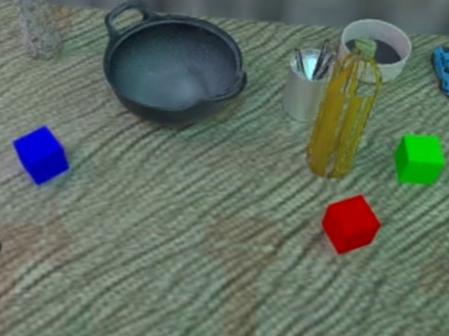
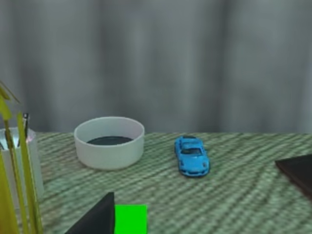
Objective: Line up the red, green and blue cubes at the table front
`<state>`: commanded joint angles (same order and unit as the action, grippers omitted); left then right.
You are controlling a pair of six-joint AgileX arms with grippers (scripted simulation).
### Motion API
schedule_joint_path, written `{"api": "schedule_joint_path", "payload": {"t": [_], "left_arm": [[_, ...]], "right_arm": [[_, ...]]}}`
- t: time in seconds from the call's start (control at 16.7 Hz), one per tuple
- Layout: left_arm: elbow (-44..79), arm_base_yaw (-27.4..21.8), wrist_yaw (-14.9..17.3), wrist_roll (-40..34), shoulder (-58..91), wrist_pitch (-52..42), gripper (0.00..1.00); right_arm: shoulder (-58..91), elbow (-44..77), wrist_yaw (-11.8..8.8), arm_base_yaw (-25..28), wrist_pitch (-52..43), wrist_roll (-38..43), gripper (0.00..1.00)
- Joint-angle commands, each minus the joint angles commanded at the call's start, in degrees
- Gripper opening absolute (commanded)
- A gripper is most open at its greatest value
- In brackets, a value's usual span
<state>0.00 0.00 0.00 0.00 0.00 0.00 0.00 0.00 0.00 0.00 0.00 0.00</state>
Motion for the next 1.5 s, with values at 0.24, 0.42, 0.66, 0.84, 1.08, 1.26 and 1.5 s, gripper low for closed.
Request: {"api": "schedule_joint_path", "payload": {"t": [0.24,0.42,0.66,0.84,1.08,1.26,1.5], "left_arm": [[0.0,0.0,0.0,0.0,0.0,0.0,1.0],[0.0,0.0,0.0,0.0,0.0,0.0,1.0],[0.0,0.0,0.0,0.0,0.0,0.0,1.0],[0.0,0.0,0.0,0.0,0.0,0.0,1.0],[0.0,0.0,0.0,0.0,0.0,0.0,1.0],[0.0,0.0,0.0,0.0,0.0,0.0,1.0],[0.0,0.0,0.0,0.0,0.0,0.0,1.0]], "right_arm": [[1.75,1.7,-0.07,0.58,-1.2,0.04,1.0],[8.96,8.47,-0.14,2.6,-5.76,0.19,1.0],[27.0,22.8,-0.03,6.66,-15.66,0.46,1.0],[45.37,35.57,0.08,10.36,-24.85,0.62,1.0],[70.64,52.78,0.14,15.55,-37.71,0.79,1.0],[86.74,64.71,0.12,19.17,-46.54,0.94,1.0],[103.8,78.09,0.08,23.1,-55.79,1.14,1.0]]}}
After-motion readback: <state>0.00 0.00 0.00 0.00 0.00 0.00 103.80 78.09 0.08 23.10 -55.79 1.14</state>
